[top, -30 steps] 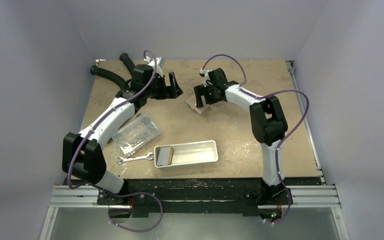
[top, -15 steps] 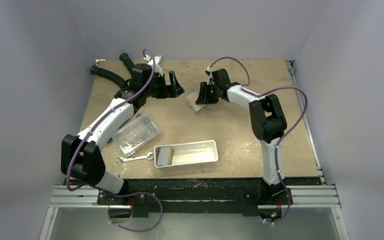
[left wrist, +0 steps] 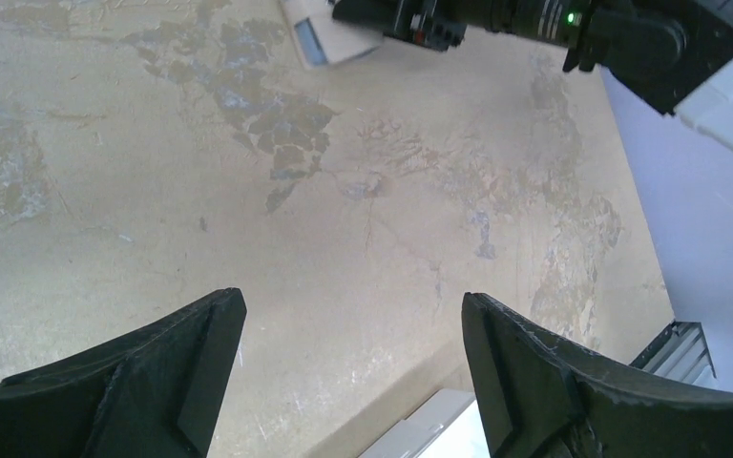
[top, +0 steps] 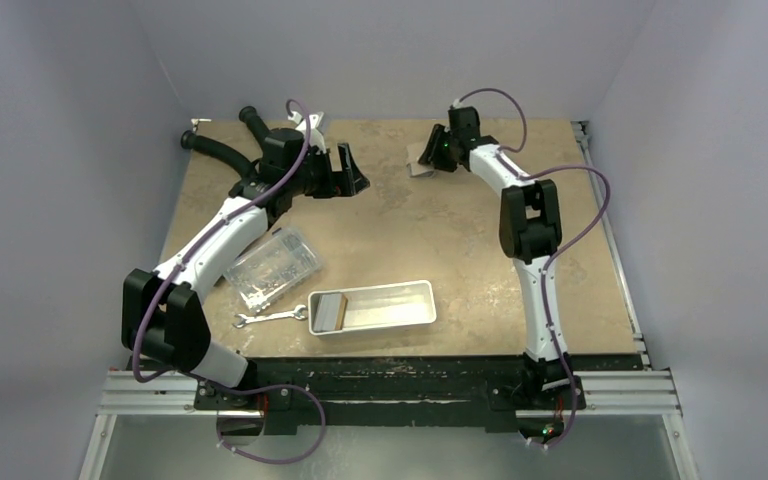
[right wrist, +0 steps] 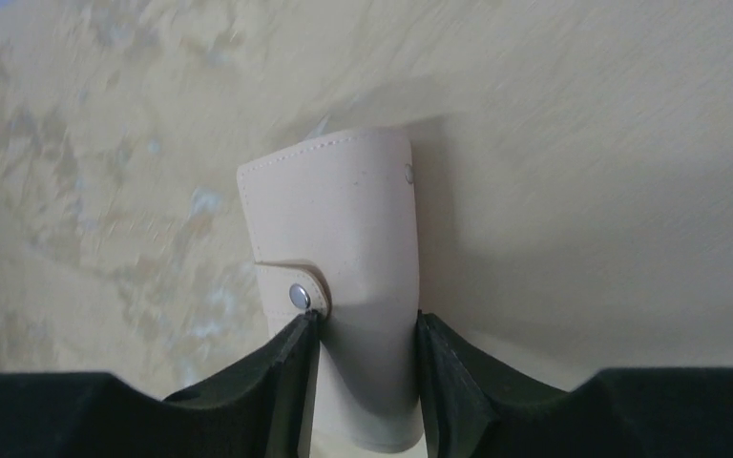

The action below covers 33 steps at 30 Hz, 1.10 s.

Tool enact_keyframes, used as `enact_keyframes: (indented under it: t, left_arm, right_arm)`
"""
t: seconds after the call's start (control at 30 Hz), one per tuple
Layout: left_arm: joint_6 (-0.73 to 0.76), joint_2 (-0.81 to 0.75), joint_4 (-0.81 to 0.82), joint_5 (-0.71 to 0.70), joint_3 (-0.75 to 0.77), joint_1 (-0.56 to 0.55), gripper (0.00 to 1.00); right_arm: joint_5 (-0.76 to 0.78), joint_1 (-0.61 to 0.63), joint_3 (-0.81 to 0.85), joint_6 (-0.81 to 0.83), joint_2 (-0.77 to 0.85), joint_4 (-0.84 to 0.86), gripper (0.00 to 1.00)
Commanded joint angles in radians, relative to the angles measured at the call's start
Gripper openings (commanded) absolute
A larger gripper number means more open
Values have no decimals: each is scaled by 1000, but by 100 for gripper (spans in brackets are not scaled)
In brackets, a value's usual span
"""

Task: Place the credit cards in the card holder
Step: Move the card holder to the center of the board, then reset both arms

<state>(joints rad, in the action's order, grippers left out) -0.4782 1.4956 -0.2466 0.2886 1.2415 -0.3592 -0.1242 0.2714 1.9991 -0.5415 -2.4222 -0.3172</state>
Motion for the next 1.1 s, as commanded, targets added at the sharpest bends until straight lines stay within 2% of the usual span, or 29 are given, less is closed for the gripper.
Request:
enact_keyframes:
  t: [0.0,0.17,0.27,0.37,0.4,0.5,0.53,0.63,0.7,0.77,0.93,1.07]
  left_arm:
    - [-13,-29,51,28,-16,5,90]
    - [-19,-23,56,36,-17,5,90]
    - [-20,-20,59,36,-20,5,90]
    - [-15,-19,59,31,-22,5,90]
    - [-13,-18,58,28,-22,5,90]
    - [-4,-16,52,14,-20,5,90]
    - [-1,-16,50,5,-20,5,90]
    - [6,-22,45,-9,-18,6,90]
    - [11,-34,53,-12,-22,6,90]
    - [21,-57,60,-23,-24,6,90]
    - [57,-140,101,-62,-42,6,90]
    - [60,-232,93,-79,-25,6,90]
  right_arm:
    - [61,-68,197,84,-100,-113,47]
    - [39,-100,370,202,-198,-101,50]
    - [34,-124,412,221,-218,-64,52]
    - [36,-133,453,236,-230,-41,59]
    - [33,-134,499,240,-236,-55,63]
    - [52,-135,564,238,-203,-114,94]
    - [72,-135,555,233,-166,-127,98]
    - [137,-134,505,227,-17,-197,99]
    - [200,-129,454,219,90,-280,99]
    - [244,-114,319,205,264,-326,99]
    - [295,-25,-126,206,697,-242,99]
    - [235,24,-339,186,979,-212,99]
